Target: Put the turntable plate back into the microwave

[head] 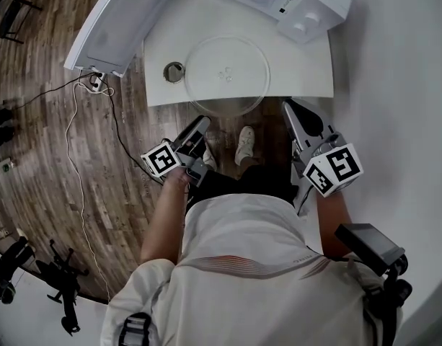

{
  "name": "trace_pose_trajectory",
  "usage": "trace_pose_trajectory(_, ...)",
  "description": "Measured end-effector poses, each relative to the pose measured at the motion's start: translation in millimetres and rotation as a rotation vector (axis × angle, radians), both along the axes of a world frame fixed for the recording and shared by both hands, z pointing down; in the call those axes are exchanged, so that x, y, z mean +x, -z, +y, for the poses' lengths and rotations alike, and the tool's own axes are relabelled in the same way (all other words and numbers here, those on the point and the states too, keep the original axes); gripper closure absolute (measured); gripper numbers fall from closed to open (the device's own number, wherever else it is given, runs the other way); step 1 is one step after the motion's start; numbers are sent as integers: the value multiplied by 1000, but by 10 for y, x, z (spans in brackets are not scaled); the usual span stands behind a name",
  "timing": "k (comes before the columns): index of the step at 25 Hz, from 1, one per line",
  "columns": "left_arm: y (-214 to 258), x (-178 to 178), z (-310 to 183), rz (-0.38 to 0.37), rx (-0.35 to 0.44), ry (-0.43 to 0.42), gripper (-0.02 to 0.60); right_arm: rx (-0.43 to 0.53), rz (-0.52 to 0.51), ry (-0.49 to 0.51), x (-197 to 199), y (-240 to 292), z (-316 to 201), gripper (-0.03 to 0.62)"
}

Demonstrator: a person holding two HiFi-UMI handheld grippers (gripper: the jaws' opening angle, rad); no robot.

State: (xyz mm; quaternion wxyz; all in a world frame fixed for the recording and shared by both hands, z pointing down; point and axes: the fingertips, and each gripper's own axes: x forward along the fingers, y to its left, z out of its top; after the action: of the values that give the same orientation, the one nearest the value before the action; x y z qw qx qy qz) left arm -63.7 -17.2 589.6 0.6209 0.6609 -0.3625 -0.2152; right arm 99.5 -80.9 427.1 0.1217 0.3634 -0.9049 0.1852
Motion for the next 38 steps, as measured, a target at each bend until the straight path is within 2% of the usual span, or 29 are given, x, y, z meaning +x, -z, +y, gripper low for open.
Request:
trace_pose_trajectory(5,-371,269,-26,60,-49,-35,300,-29,12,12,72,-233,-47,589)
trace_pose_trajectory(9,-495,360,-125,137,-62,-21,264,-55,26,19,66,-357,-70,589)
trace_pose_trajectory(16,-458,531,-274,242,-16,-44,262,-80,42,19,62,-454,-4,589)
trace_pose_trajectory(22,-493,592,-397,294,-27,-68,268,-94,46,19,62,-503,-4,589)
trace_pose_trajectory(27,-468,651,-478,318,-36,-72,329,-103,44,13,73,-529,-10,589)
trace_pose_trajectory(33,-505,660,-523,316,-72,-55,483,-109,42,17,52,-544,-11,589)
trace_pose_trajectory(38,-501,635,-568,324,-66,27,494,-117,41,21,52,-571,-13,589)
